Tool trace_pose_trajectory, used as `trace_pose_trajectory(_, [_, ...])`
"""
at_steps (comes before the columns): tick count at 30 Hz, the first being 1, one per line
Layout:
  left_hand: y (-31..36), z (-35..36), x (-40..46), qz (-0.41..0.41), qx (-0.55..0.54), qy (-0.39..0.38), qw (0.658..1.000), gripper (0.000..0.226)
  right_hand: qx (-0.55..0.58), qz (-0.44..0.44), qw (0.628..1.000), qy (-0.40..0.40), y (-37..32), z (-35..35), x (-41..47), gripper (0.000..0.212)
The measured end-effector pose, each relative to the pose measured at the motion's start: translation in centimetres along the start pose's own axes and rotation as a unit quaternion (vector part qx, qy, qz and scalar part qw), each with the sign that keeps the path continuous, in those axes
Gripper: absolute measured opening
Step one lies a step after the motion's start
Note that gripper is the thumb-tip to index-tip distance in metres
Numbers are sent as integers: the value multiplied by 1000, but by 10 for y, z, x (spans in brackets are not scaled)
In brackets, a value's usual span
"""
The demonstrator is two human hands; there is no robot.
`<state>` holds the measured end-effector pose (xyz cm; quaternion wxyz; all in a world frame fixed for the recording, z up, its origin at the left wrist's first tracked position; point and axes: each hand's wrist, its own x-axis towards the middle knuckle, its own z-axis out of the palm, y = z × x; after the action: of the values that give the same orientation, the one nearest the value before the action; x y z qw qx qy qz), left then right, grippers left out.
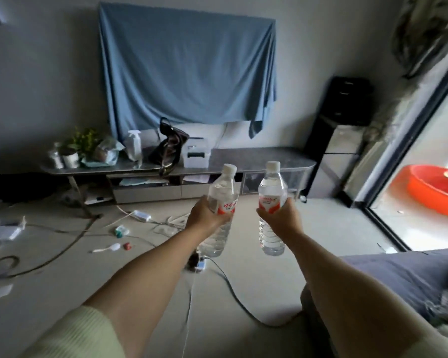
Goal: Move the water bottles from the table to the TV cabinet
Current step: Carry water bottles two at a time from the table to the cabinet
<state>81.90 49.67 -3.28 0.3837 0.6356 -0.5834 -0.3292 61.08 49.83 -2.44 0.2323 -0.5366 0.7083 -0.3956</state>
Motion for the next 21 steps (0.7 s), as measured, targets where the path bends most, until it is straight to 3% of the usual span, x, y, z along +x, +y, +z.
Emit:
trace_pose_trajectory(8, [36,108,47,7,18,-108,994,61,3,81,995,54,70,-50,50,62])
trace_pose_trajectory(16, [47,161,135,3,20,-143,989,65,0,106,993,58,92,-48,129,55])
trace_pose_trajectory(21, [68,184,215,5,23,-162,986,49,1,127,989,79,95,-46,202,54])
